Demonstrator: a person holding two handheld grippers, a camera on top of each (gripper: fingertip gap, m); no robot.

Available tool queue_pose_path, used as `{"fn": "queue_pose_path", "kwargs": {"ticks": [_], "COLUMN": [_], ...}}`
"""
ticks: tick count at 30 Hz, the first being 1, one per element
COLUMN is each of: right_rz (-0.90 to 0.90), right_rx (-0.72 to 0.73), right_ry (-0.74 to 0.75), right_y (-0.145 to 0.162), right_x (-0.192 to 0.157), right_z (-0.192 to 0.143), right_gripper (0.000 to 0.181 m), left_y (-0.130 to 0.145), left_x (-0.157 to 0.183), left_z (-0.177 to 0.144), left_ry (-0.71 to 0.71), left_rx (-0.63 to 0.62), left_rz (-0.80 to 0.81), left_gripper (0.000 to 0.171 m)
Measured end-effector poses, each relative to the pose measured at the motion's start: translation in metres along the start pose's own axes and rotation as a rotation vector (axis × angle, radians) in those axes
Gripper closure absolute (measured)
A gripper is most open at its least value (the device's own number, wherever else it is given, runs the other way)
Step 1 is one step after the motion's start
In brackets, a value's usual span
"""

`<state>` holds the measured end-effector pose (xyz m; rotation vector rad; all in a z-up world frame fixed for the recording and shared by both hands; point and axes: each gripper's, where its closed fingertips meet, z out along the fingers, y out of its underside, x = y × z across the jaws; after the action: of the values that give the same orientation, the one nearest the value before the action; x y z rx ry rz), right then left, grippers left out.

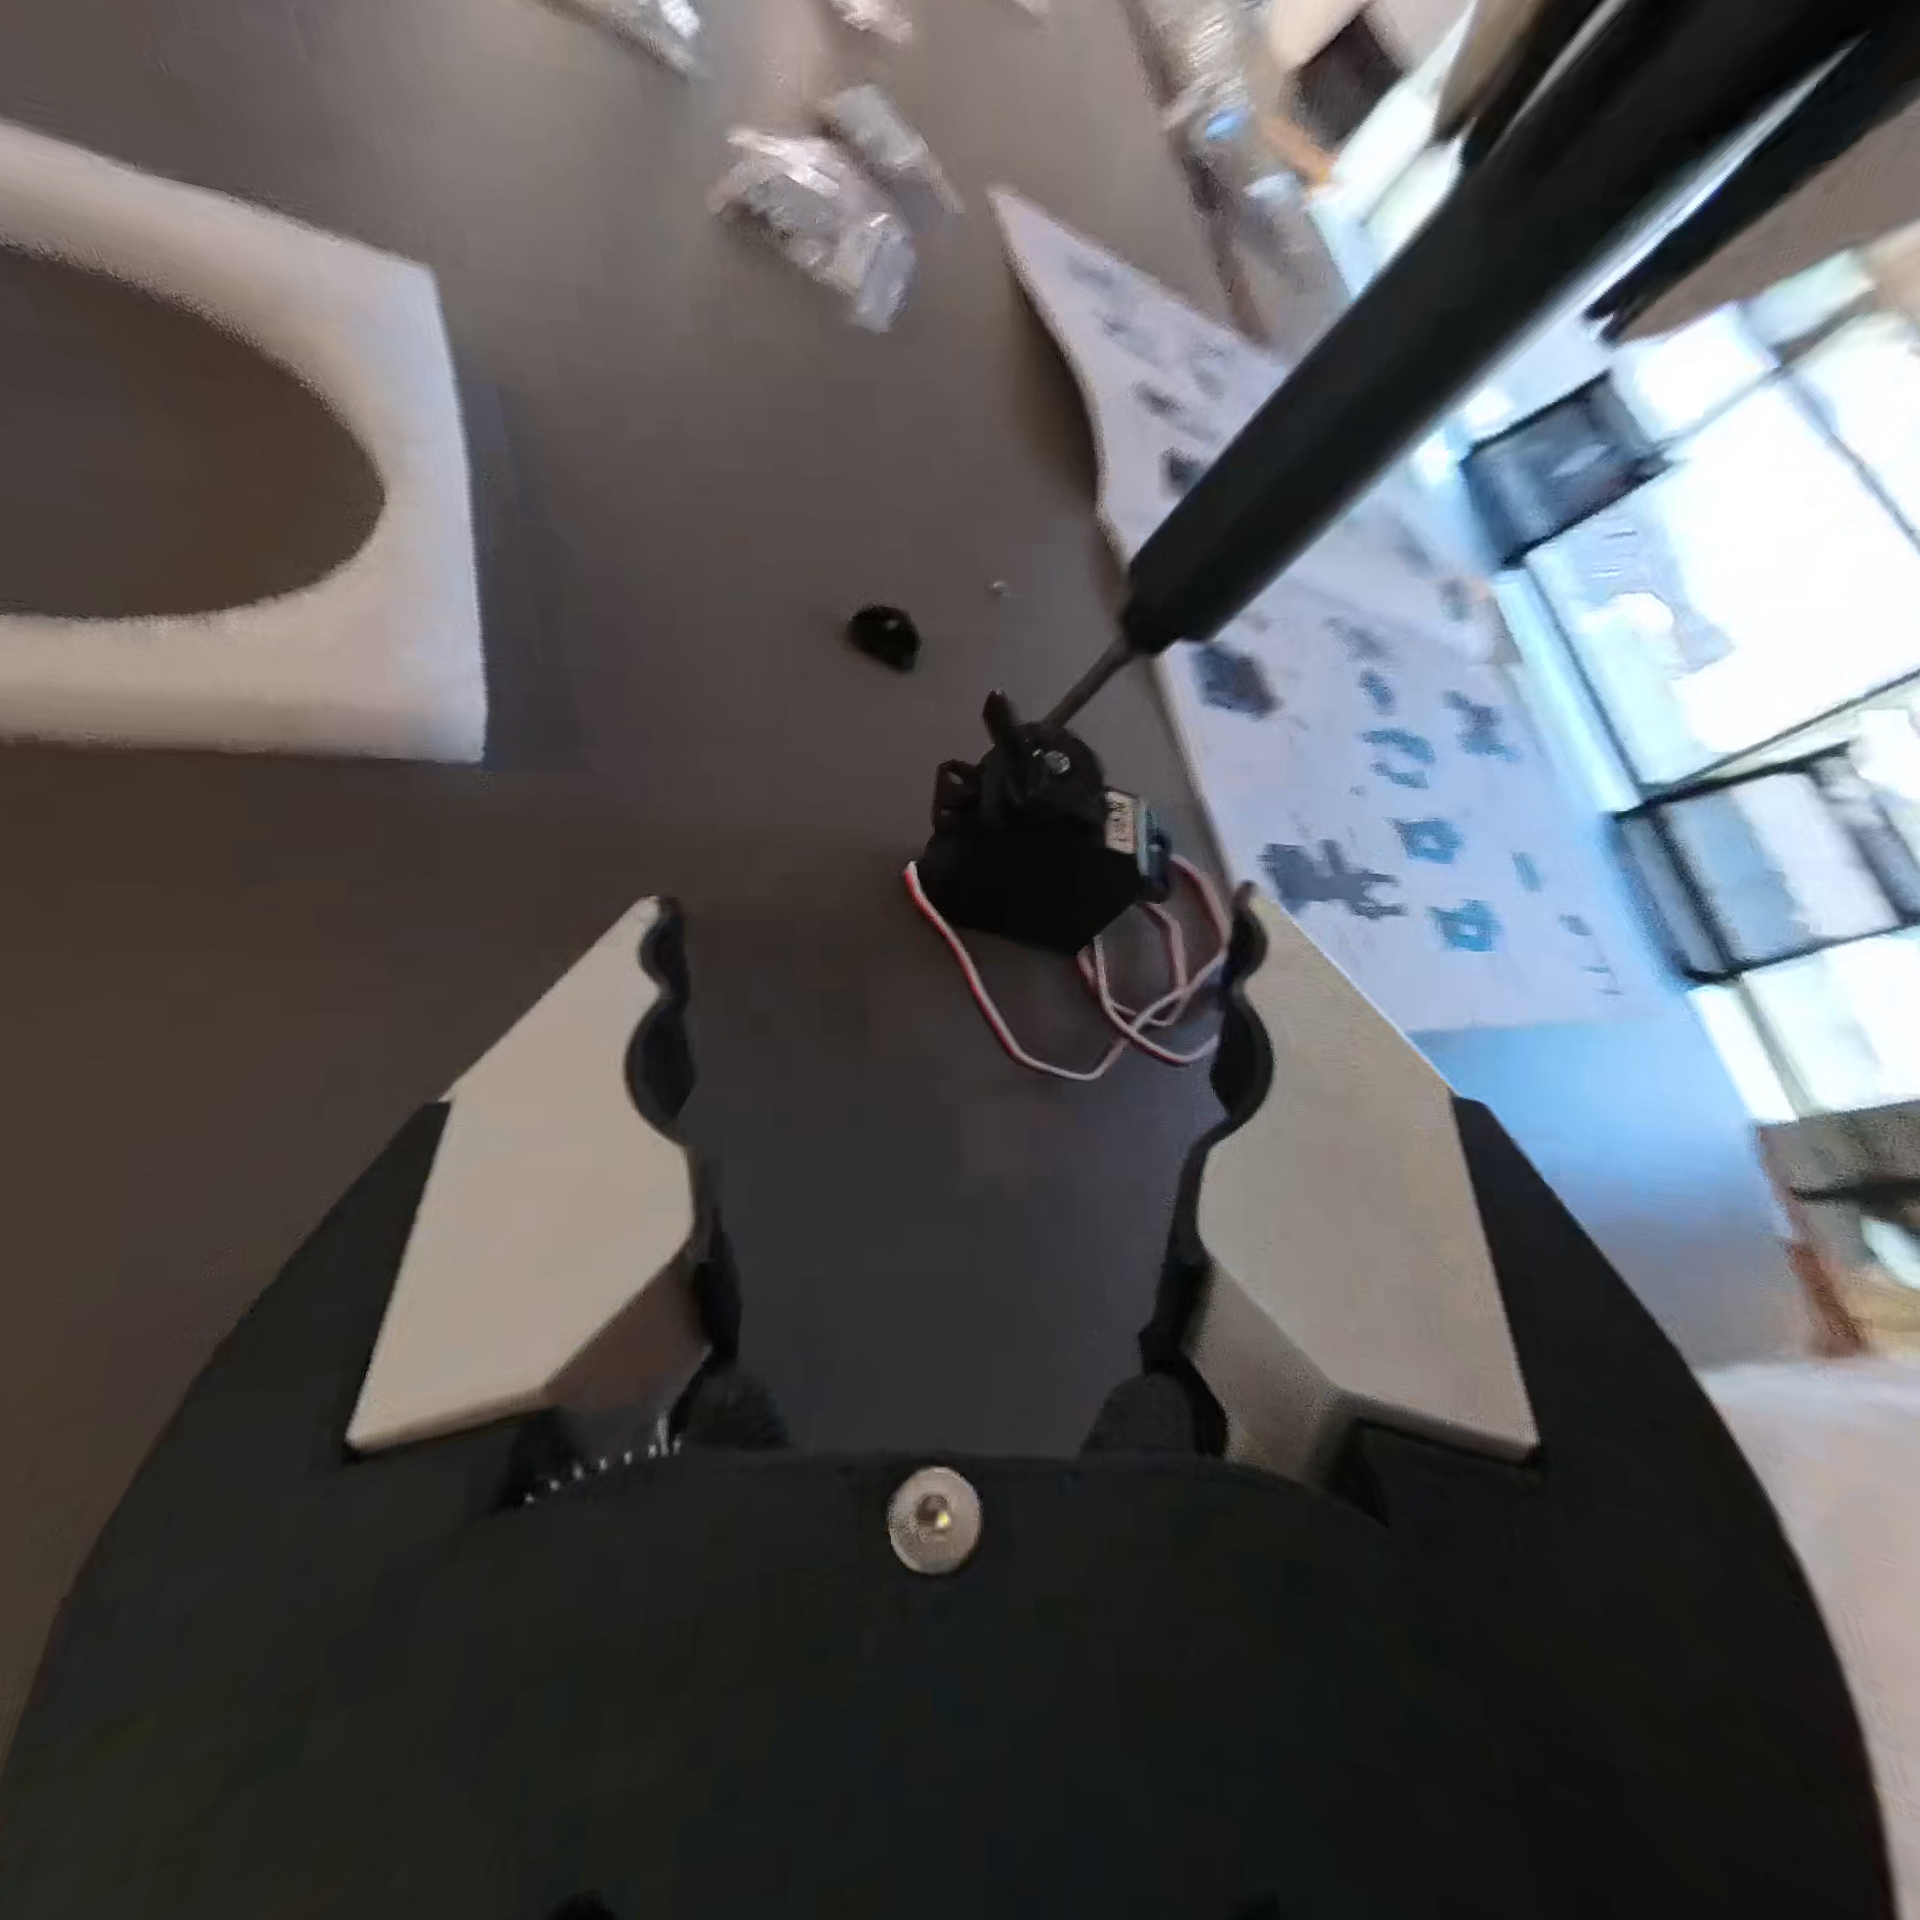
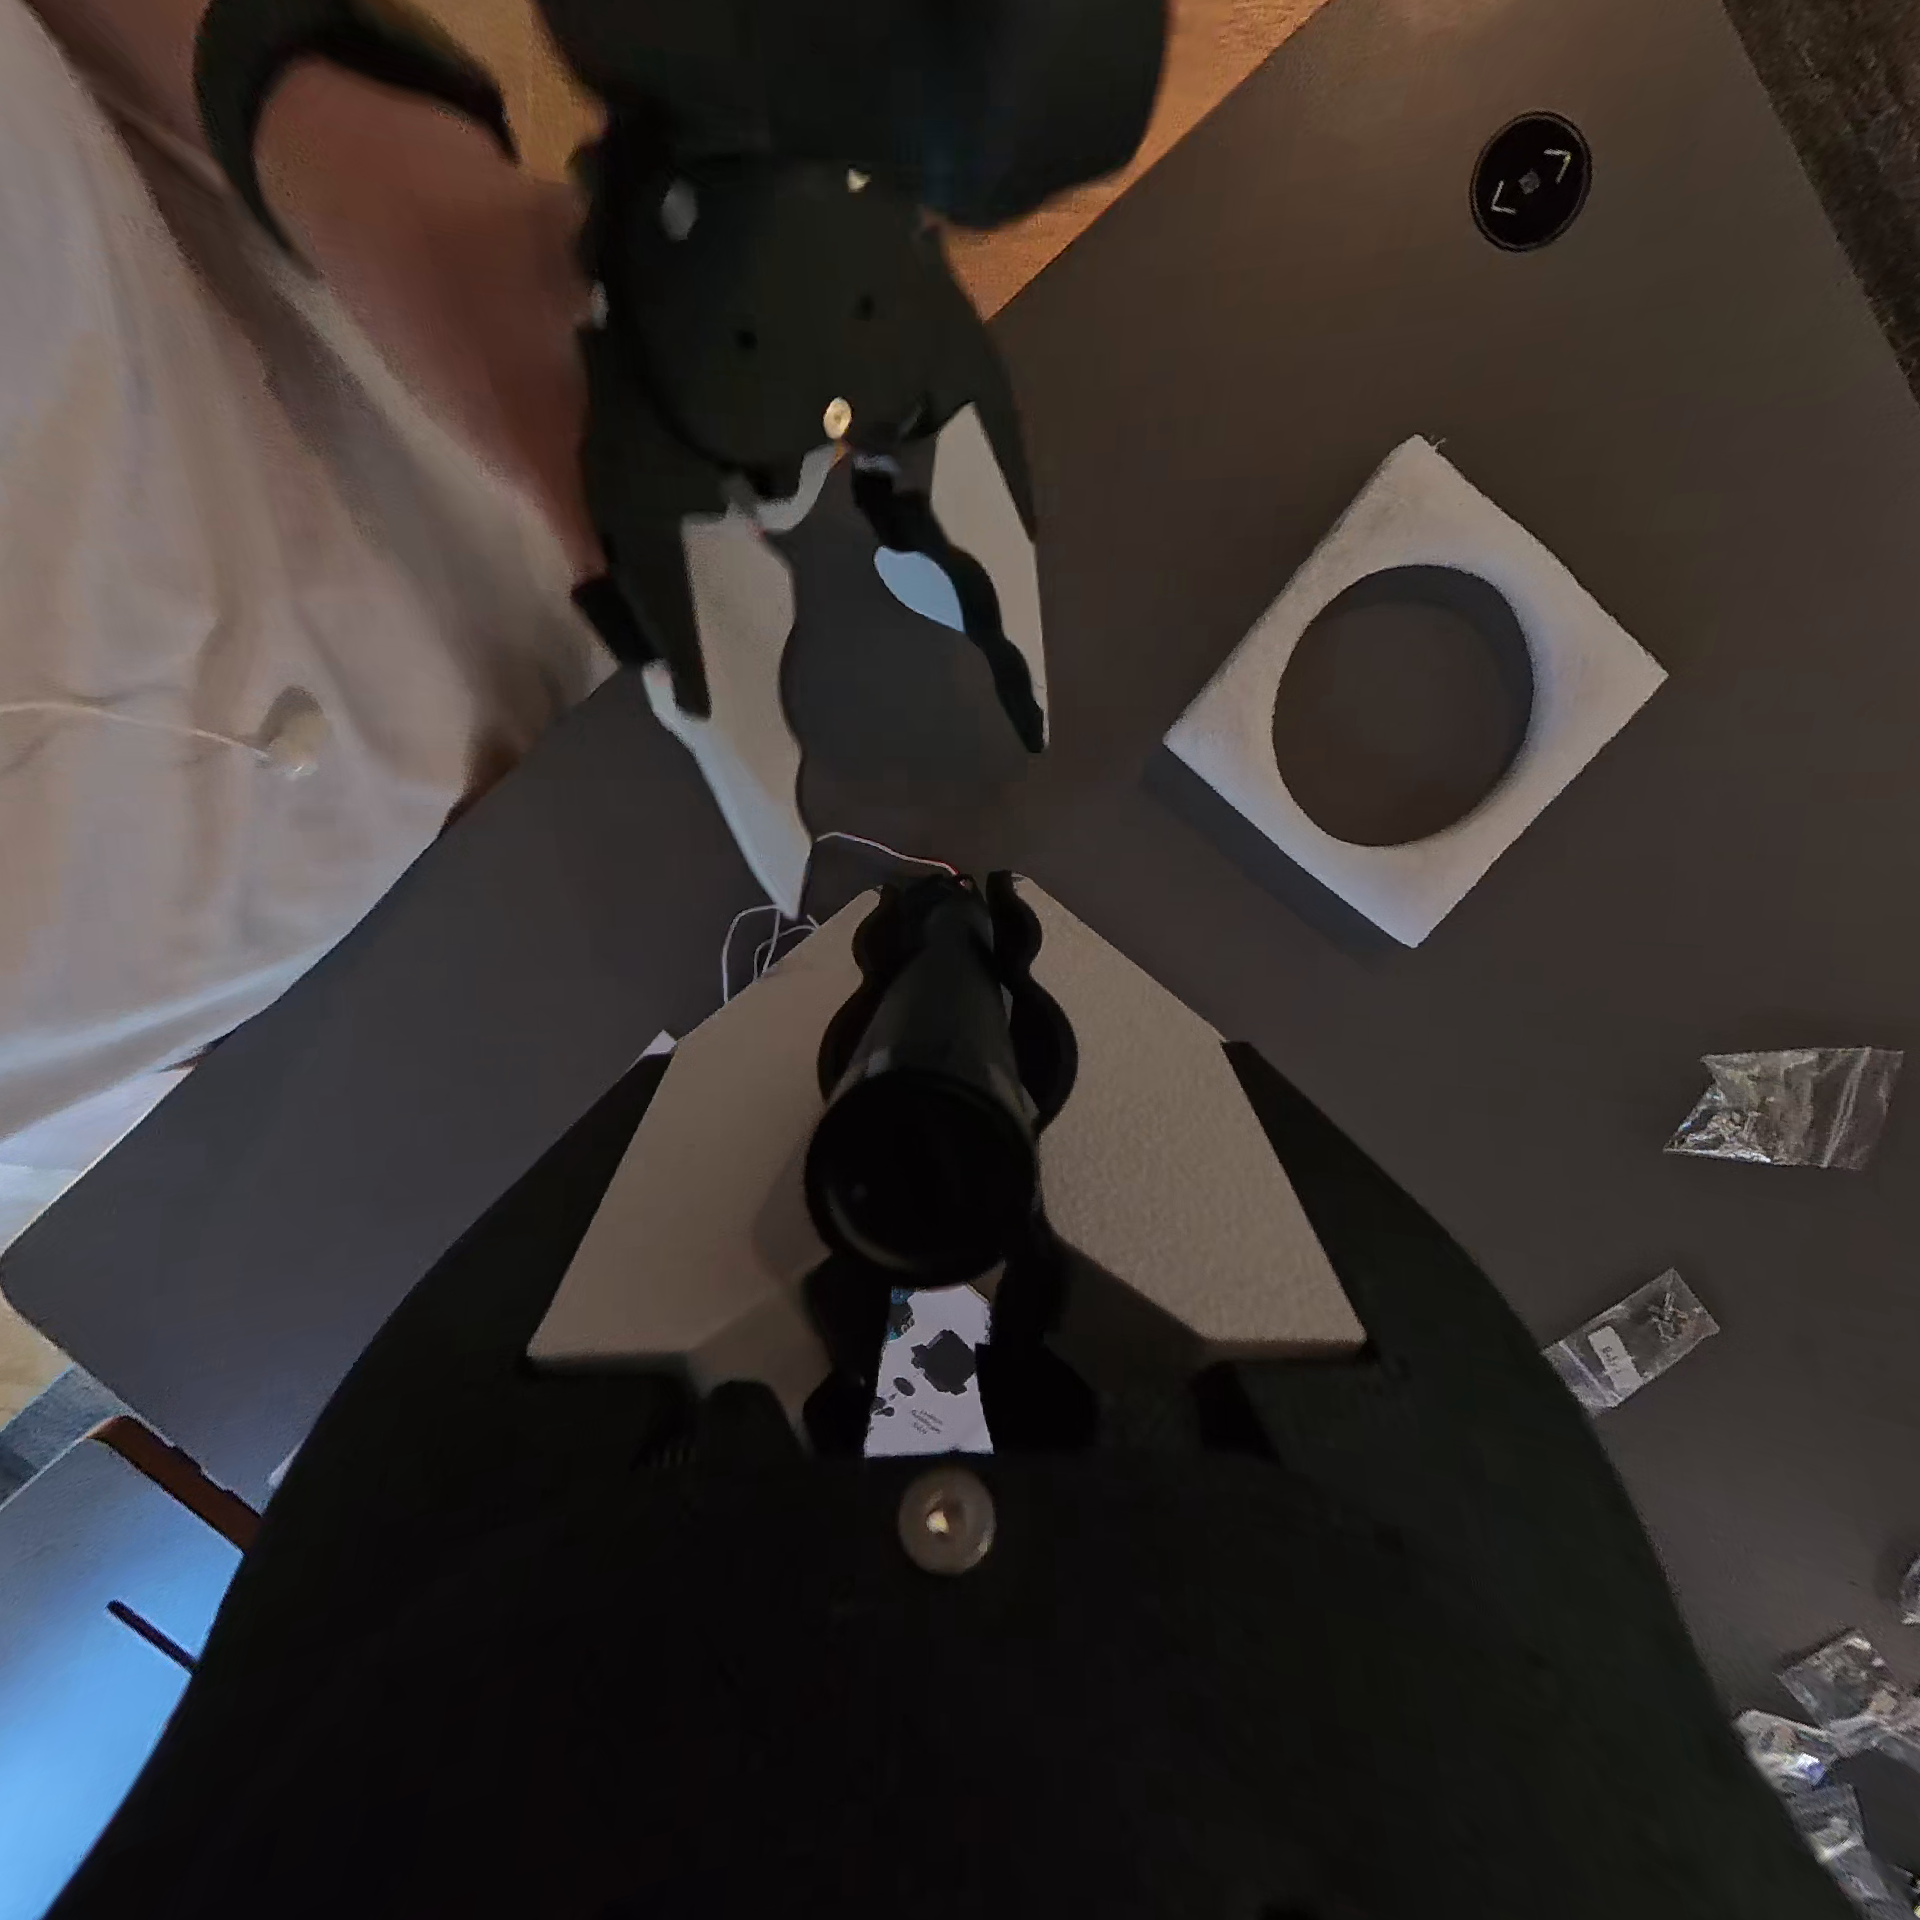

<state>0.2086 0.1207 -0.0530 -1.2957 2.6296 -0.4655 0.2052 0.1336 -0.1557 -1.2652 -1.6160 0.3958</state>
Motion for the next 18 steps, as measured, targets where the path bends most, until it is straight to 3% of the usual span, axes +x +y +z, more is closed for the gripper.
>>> {"fn": "queue_pose_path", "kwargs": {"ticks": [2, 7, 11, 18], "right_rz": [0.006, 0.006, -0.002, -0.010], "right_rx": [0.001, 0.004, -0.001, -0.002], "right_ry": [0.003, 0.016, 0.034, 0.085], "right_y": [0.001, 0.002, 0.005, 0.006], "right_x": [0.001, -0.001, -0.003, 0.004], "right_z": [0.000, -0.001, -0.002, -0.003], "right_gripper": [0.164, 0.164, 0.164, 0.165], "left_y": [0.001, -0.003, 0.009, 0.017], "left_x": [0.002, 0.006, -0.002, 0.002], "left_z": [0.011, 0.031, 0.037, 0.022], "left_ry": [-0.115, -0.291, -0.410, -0.334], "left_rx": [0.010, 0.023, -0.051, -0.053], "left_rz": [0.040, 0.125, 0.221, 0.287], "left_gripper": [0.058, 0.060, 0.080, 0.133]}}
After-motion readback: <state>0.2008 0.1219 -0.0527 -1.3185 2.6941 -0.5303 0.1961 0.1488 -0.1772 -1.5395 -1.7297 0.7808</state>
